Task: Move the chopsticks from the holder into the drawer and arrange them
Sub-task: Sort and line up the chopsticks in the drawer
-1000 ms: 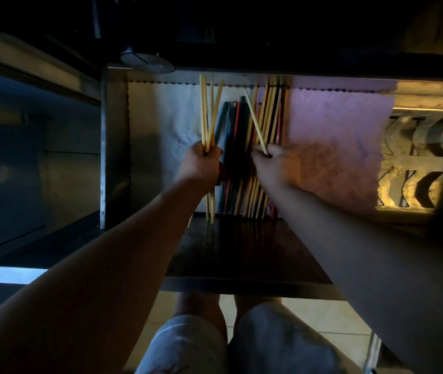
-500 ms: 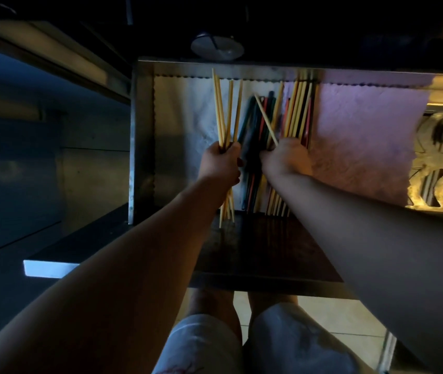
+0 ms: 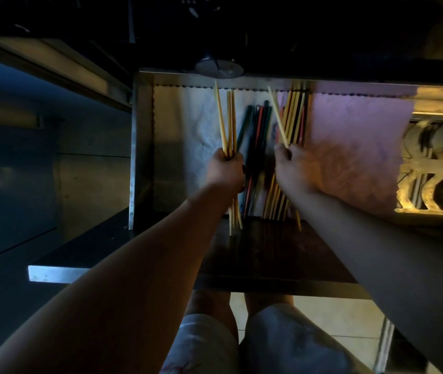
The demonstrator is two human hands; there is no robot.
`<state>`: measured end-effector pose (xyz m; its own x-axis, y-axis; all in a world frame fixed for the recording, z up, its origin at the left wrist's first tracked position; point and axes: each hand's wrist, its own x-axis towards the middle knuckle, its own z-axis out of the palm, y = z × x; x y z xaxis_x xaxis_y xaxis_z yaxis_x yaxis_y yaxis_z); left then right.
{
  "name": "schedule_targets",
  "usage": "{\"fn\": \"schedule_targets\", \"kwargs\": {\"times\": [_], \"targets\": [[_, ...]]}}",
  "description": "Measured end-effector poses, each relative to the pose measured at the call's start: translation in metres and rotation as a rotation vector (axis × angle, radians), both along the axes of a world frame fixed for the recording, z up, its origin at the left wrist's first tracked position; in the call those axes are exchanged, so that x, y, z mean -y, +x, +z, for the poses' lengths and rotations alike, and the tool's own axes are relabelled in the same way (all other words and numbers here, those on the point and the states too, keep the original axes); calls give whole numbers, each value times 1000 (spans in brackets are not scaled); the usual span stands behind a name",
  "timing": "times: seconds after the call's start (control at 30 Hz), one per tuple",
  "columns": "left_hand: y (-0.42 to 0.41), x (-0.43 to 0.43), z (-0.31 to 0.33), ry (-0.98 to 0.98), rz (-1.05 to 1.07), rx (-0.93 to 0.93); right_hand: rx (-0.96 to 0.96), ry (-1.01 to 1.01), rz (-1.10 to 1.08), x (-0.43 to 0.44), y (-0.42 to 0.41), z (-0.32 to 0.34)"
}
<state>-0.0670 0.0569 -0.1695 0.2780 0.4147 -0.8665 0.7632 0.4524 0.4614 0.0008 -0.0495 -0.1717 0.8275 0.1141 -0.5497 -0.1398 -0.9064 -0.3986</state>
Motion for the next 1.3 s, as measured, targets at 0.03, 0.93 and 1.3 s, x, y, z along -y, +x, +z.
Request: {"fn": "schedule_targets", "kwargs": {"times": [0.03,0.93,1.3], "targets": [[2,4,-2,57,-33,-12,33,4,0,4,0,3],[49,83,-9,524,-626,-265,-88,289,-240,66,27,8],[60,87,-5,447,-614,-270,-17,316,-202,73,30,9]]}}
